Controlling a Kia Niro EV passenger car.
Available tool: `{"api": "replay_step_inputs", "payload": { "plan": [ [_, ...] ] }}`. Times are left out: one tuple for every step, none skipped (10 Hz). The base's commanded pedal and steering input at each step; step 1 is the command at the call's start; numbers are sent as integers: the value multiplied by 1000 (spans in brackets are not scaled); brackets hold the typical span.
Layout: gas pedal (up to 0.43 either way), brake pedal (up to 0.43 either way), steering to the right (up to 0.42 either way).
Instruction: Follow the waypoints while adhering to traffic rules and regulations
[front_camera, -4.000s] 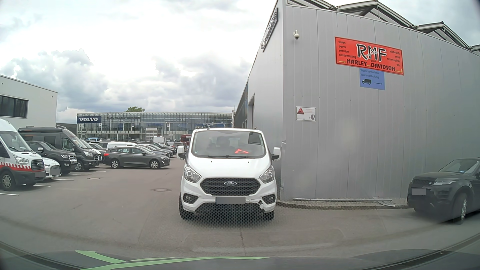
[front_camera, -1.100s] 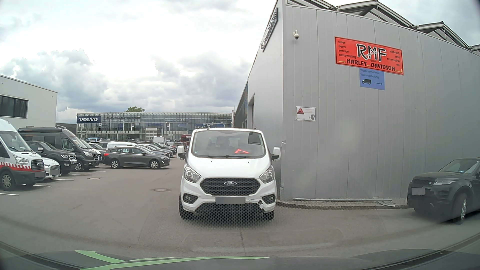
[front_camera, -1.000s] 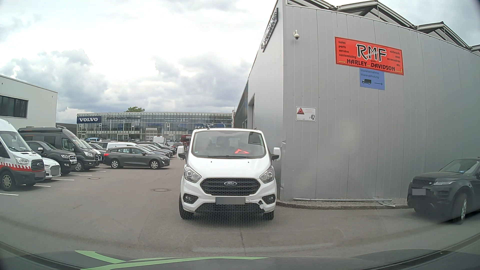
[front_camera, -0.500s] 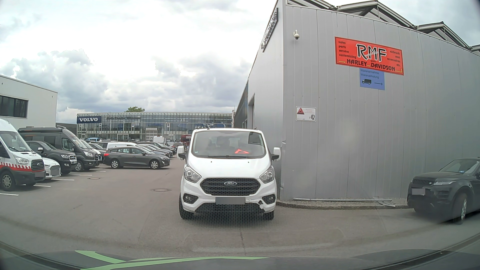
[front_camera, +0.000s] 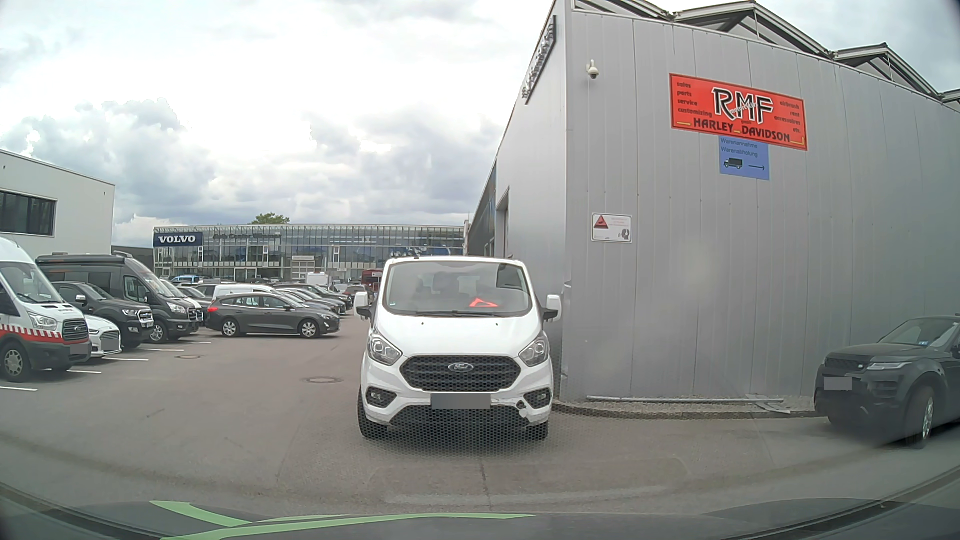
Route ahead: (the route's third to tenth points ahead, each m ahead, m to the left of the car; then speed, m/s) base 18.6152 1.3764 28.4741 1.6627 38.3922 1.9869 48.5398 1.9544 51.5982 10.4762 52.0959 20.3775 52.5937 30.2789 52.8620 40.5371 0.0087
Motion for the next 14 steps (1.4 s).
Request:
{"api": "replay_step_inputs", "payload": {
  "plan": [
    [0, 335, 6],
    [0, 335, 6],
    [0, 335, 6],
    [0, 335, 6],
    [0, 329, 6],
    [0, 335, 6],
    [0, 335, 5],
    [0, 335, 6],
    [0, 335, 5],
    [0, 335, 6],
    [0, 335, 6],
    [0, 335, 6],
    [0, 335, 6],
    [0, 335, 6]
  ]
}}
